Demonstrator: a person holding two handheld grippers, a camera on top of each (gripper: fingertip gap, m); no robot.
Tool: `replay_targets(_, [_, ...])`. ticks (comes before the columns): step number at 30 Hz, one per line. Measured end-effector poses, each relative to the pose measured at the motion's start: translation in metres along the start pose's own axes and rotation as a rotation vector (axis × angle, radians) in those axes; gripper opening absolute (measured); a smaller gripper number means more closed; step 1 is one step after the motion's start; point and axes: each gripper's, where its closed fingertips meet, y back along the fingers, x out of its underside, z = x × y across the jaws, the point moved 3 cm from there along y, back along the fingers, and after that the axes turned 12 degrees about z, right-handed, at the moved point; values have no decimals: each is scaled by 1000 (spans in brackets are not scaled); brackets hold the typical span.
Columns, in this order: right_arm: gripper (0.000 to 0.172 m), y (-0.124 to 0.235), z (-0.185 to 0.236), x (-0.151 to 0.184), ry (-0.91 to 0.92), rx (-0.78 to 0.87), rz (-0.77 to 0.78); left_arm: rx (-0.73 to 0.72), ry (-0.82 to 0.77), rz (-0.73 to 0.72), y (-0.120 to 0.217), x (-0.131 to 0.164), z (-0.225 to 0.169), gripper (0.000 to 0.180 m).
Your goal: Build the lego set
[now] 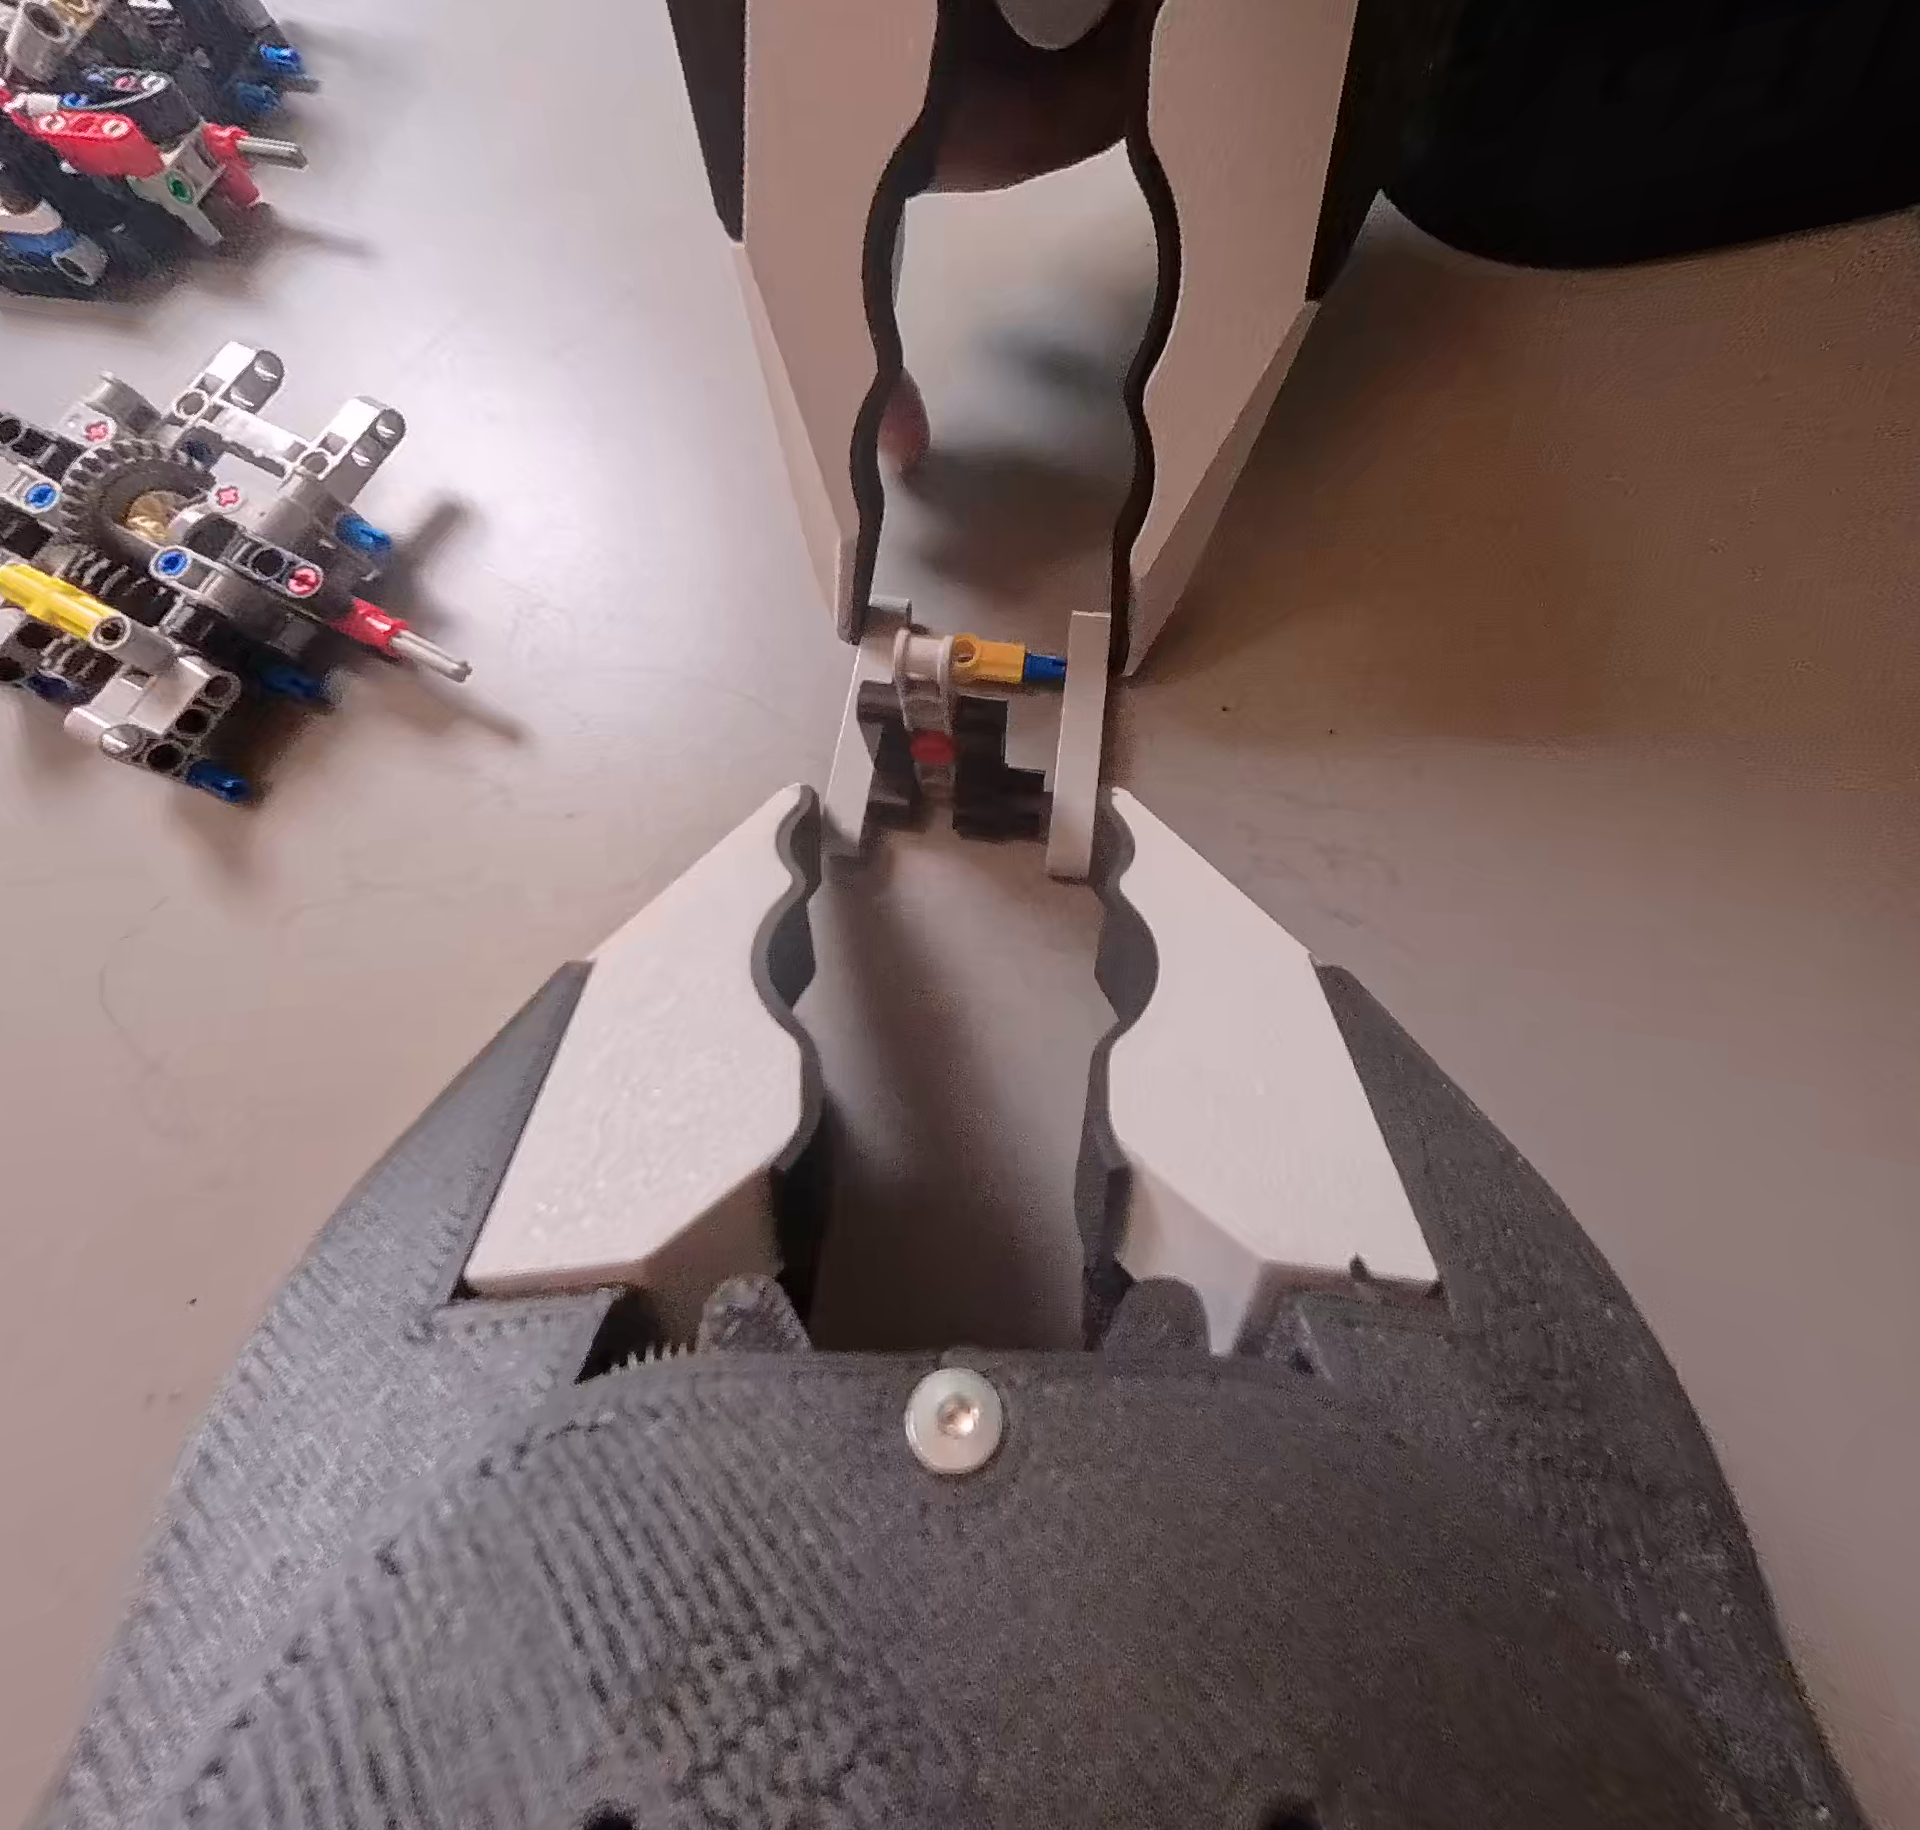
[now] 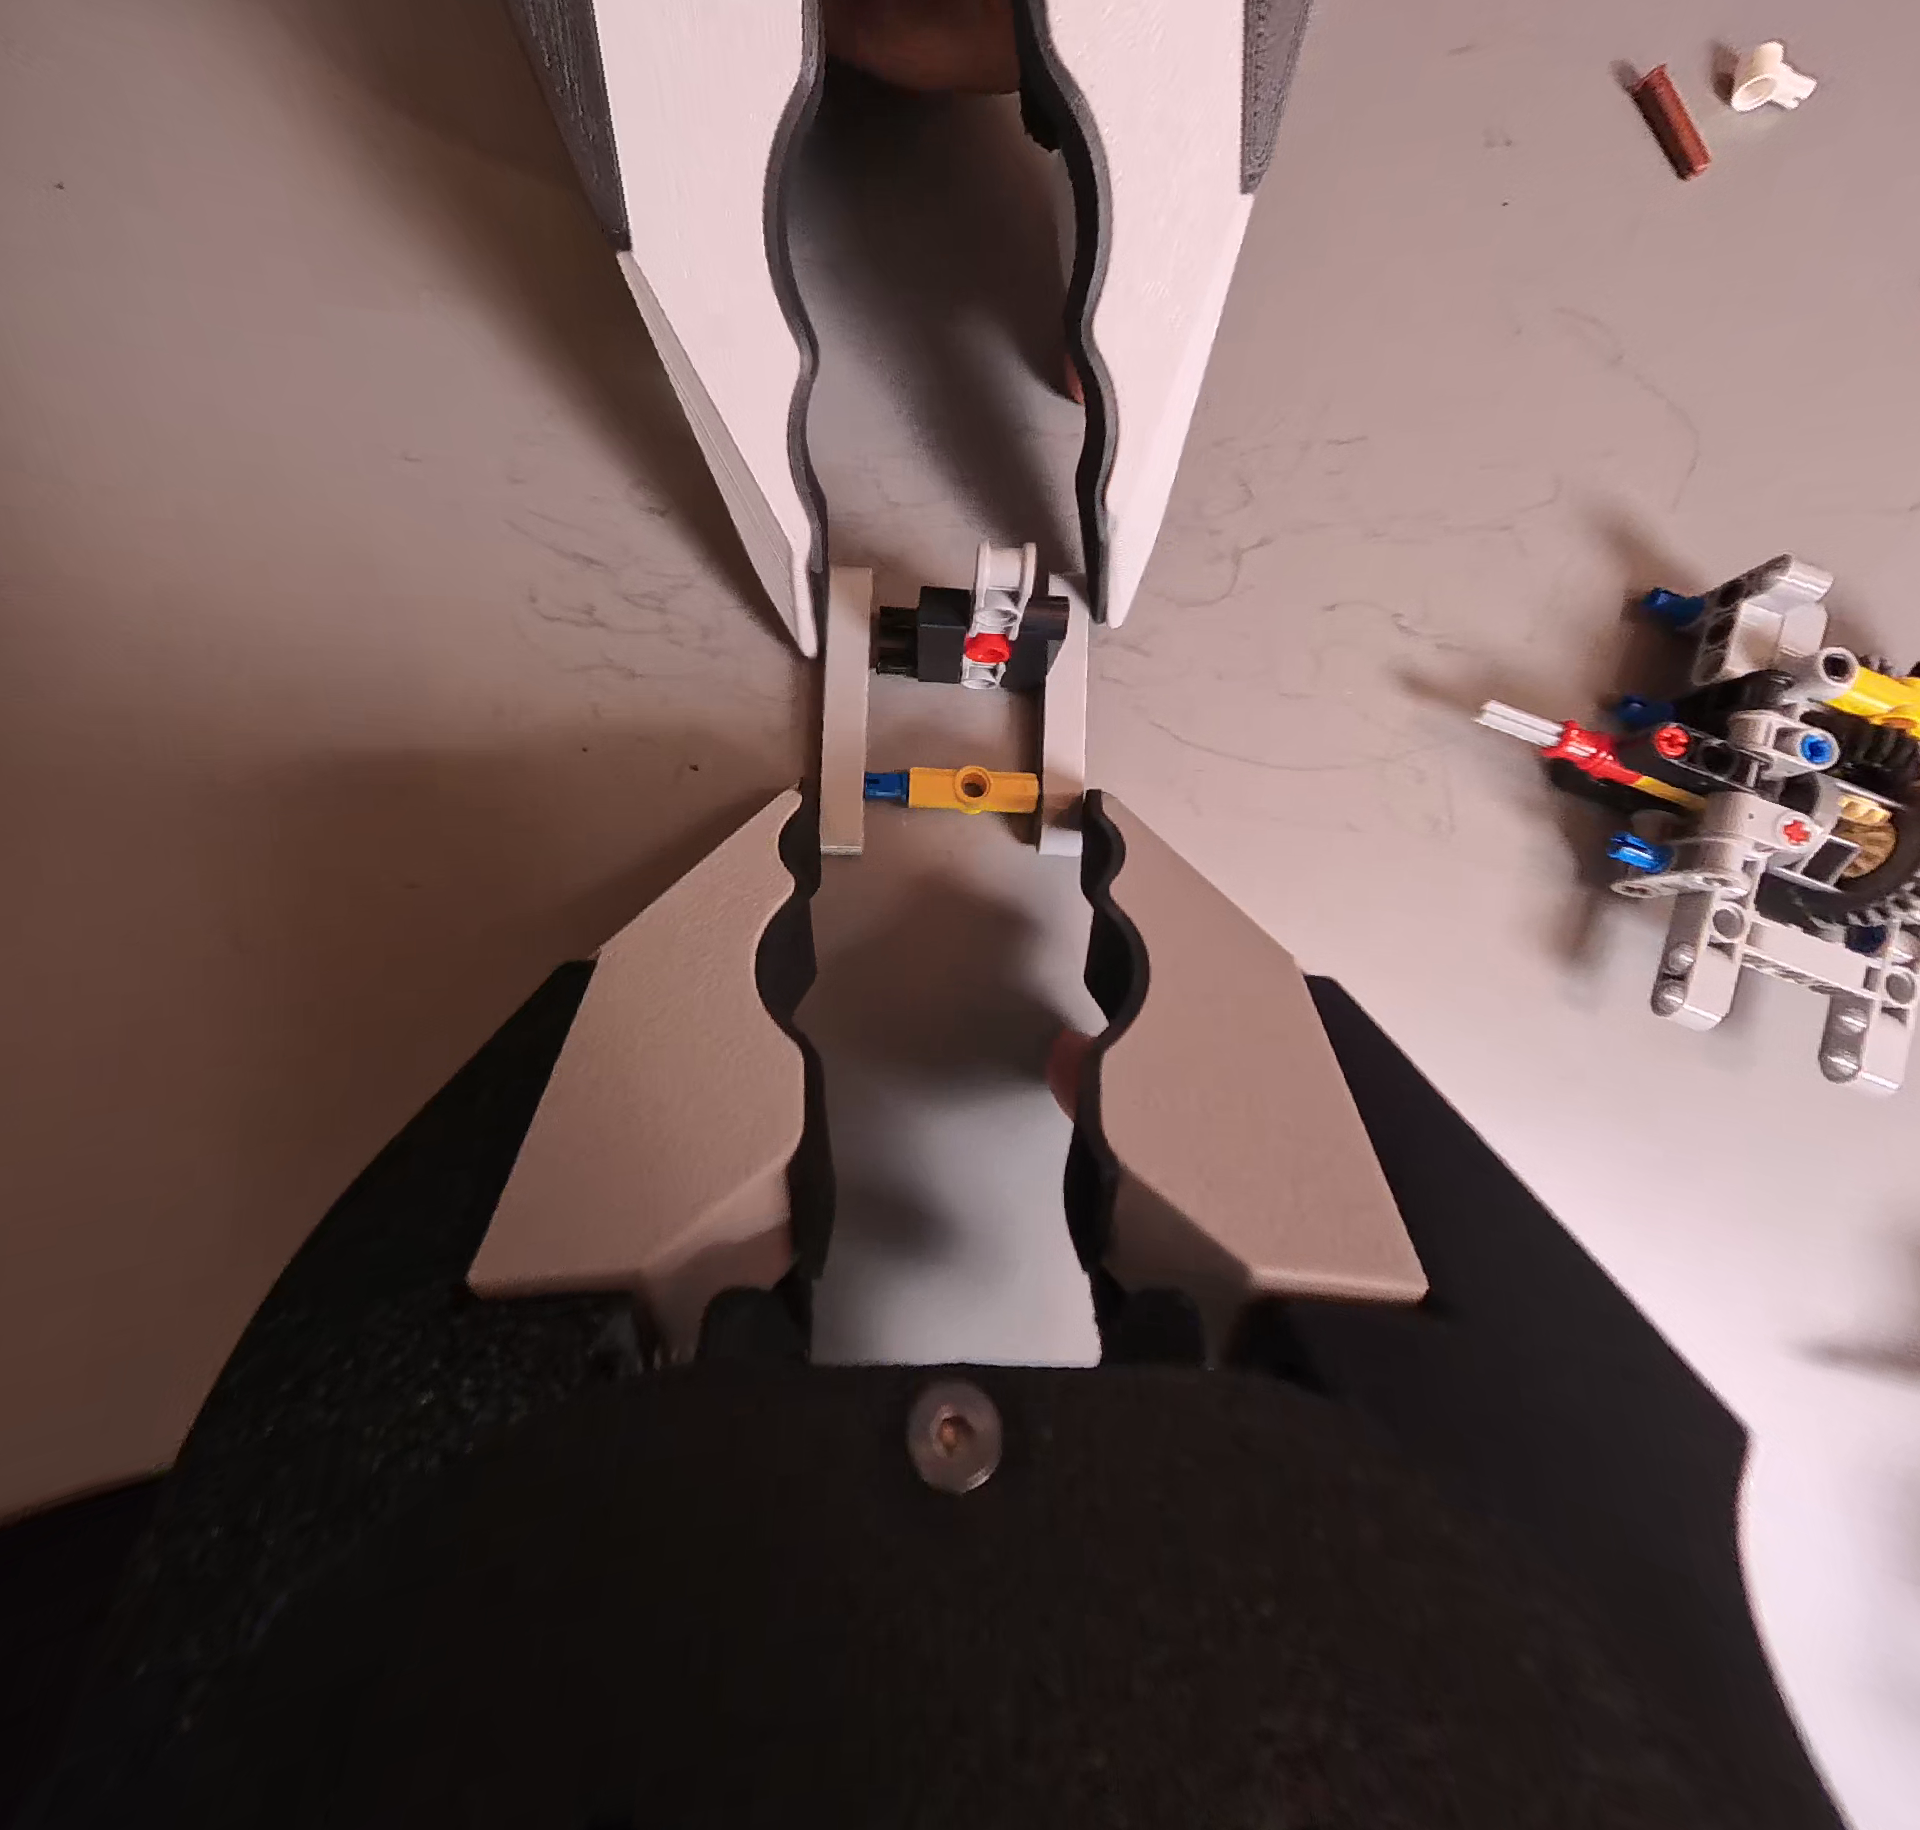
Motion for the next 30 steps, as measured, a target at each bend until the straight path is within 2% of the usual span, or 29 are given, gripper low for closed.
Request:
replay_targets(27, [47,1,2,2,23,4,-48,-20,-24,-5,0,0,-3,47])
replay_targets(30, [53,2,5,3,37,-11,-45,-21,-25,-5,0,0,-4,47])
